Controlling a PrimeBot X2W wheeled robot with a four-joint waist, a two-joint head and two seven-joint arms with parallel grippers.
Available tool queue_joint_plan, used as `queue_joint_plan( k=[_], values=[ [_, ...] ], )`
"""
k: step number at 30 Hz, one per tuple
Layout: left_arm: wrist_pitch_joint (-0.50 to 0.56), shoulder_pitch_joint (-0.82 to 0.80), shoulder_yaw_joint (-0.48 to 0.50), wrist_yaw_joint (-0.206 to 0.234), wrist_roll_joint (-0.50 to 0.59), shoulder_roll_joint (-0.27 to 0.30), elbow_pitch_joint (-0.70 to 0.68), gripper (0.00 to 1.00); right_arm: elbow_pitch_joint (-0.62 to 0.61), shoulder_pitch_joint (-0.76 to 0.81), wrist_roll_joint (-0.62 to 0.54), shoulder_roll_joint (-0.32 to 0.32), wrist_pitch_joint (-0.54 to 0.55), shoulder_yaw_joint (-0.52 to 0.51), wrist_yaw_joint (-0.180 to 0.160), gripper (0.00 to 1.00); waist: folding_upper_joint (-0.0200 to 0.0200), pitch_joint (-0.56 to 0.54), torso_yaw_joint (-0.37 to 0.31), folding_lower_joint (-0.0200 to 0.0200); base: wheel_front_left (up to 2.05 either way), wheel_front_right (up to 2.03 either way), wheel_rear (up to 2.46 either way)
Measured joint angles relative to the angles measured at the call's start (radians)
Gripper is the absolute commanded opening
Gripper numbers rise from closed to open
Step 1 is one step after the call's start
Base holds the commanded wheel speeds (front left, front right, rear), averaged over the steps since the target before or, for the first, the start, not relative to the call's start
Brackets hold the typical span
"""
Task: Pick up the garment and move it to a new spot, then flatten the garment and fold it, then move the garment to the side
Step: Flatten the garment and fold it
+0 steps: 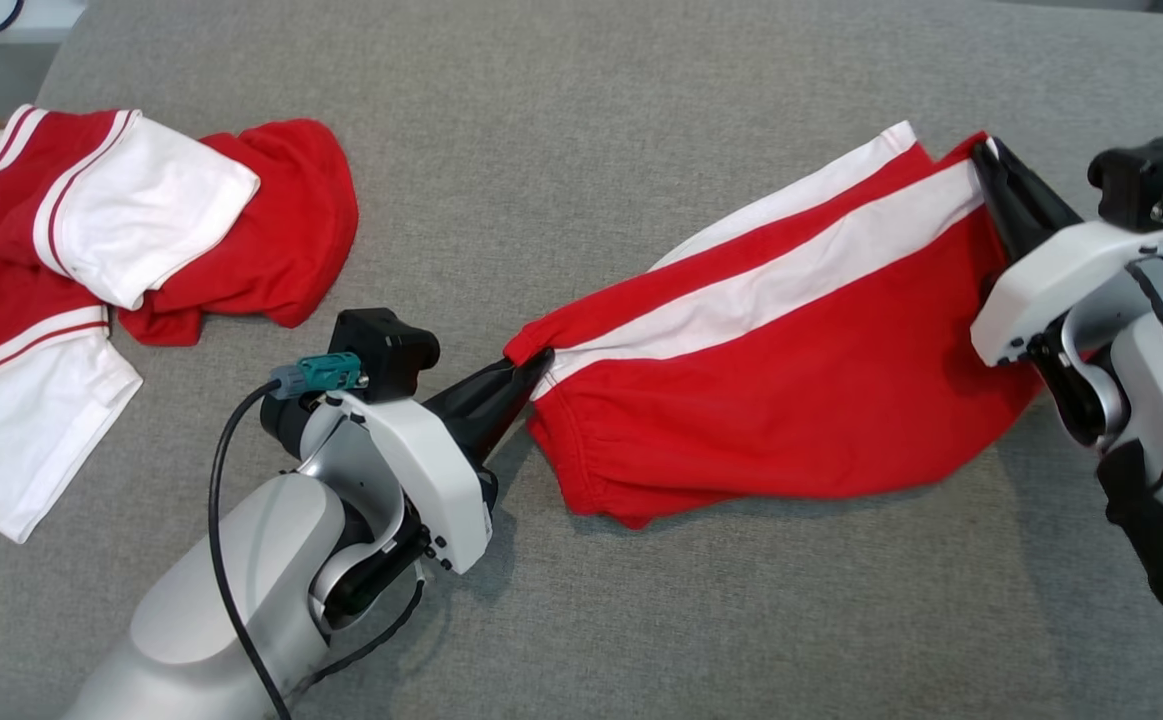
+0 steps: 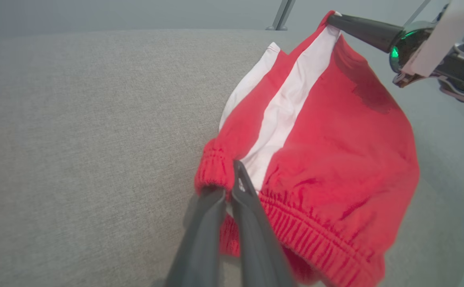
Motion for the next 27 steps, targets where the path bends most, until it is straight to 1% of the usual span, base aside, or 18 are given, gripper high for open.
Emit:
queue_joint_plan(
  k=[4,9,17,21,23,25,26,27],
  values=[
    [-0.018,-0.029,-0.022,0.000,-0.005,-0.012,0.033,0.00,0.084,-0.081,0.034,-0.004,-0.025,0.072,0.000,0.00,0.0000,0.021,0.022,0.0000,0.00,0.00,0.00],
    [-0.039,-0.047,-0.062,0.000,-0.019,-0.021,0.054,0.00,0.171,-0.147,0.085,-0.010,-0.046,0.149,0.000,0.00,0.0000,0.034,0.045,0.0000,0.00,0.00,0.00],
    [-0.086,-0.095,-0.110,0.000,-0.028,-0.026,0.087,0.00,0.272,-0.226,0.153,-0.026,-0.073,0.240,0.000,0.00,0.0000,0.059,0.073,0.0000,0.00,0.00,0.00],
    [-0.114,-0.123,-0.137,0.000,-0.033,-0.040,0.124,0.00,0.310,-0.264,0.189,-0.025,-0.087,0.285,0.000,0.00,0.0000,0.074,0.082,0.0000,0.00,0.00,0.00],
    [-0.131,-0.130,-0.147,0.000,-0.035,-0.048,0.139,0.09,0.328,-0.274,0.203,-0.024,-0.090,0.301,0.000,0.00,0.0000,0.077,0.083,0.0000,0.00,0.00,0.00],
    [-0.148,-0.141,-0.153,0.000,-0.035,-0.054,0.159,0.31,0.335,-0.276,0.220,-0.024,-0.094,0.314,0.000,0.00,0.0000,0.079,0.083,0.0000,0.00,0.00,0.00],
    [-0.156,-0.144,-0.155,0.000,-0.035,-0.055,0.167,0.51,0.338,-0.277,0.227,-0.024,-0.094,0.325,0.000,0.00,0.0000,0.080,0.082,0.0000,0.00,0.00,0.00],
    [-0.163,-0.147,-0.159,0.000,-0.035,-0.055,0.179,0.86,0.342,-0.277,0.232,-0.022,-0.098,0.332,0.000,0.00,0.0000,0.080,0.081,0.0000,0.00,0.00,0.00]
  ],
)
